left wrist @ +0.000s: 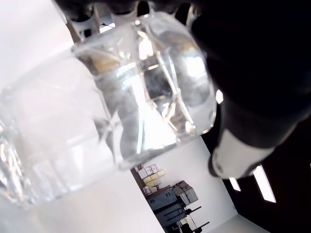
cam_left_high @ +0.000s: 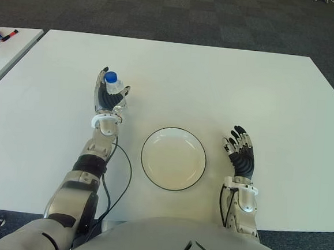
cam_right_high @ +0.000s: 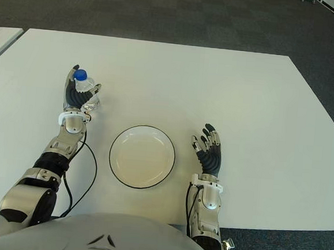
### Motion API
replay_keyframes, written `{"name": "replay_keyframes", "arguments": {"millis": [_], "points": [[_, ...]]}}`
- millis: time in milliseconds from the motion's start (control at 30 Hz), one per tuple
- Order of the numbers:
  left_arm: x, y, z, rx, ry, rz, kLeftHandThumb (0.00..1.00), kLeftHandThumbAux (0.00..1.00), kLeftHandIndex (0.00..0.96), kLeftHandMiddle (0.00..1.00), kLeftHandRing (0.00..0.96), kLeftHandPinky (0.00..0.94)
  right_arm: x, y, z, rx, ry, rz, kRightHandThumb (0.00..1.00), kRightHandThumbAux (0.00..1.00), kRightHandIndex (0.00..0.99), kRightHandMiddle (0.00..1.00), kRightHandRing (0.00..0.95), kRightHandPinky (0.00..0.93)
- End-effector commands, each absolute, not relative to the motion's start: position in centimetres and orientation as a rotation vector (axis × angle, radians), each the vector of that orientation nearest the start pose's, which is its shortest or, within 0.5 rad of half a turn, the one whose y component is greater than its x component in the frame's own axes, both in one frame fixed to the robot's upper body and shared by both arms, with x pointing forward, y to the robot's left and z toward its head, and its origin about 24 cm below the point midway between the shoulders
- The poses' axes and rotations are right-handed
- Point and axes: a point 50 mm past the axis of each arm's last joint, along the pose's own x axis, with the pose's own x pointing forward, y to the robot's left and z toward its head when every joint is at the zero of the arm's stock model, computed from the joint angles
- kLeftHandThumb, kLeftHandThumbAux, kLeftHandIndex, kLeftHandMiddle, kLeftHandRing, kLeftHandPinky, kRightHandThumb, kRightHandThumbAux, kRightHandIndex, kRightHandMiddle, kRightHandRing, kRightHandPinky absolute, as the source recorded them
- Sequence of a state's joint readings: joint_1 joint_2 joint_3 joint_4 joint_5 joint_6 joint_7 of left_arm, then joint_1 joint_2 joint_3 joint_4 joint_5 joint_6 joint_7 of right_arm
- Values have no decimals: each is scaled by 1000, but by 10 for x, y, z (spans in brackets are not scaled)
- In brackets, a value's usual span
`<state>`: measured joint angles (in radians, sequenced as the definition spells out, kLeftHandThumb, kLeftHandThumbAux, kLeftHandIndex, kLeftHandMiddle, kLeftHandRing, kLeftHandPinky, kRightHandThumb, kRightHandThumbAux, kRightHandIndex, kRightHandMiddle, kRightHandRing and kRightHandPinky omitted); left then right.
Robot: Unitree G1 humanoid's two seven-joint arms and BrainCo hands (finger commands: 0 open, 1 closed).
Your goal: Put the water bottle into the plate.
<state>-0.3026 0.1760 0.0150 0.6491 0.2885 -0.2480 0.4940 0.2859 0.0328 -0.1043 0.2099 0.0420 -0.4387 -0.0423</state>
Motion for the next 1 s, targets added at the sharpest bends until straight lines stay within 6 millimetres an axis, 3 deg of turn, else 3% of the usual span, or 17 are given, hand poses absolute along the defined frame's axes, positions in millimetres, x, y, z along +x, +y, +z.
{"name": "replay_keyframes", "arguments": {"millis": [33,1000], "points": [[296,197,10,488,7,372,190,759,30,58,88,143,164,-189,-39,51,145,-262,441,790,136,140,121,152],[298,196,9,502,23,376,226,774,25,56,85,140,168,-187,-38,52,143,-262,475,777,164,141,118,146]]}}
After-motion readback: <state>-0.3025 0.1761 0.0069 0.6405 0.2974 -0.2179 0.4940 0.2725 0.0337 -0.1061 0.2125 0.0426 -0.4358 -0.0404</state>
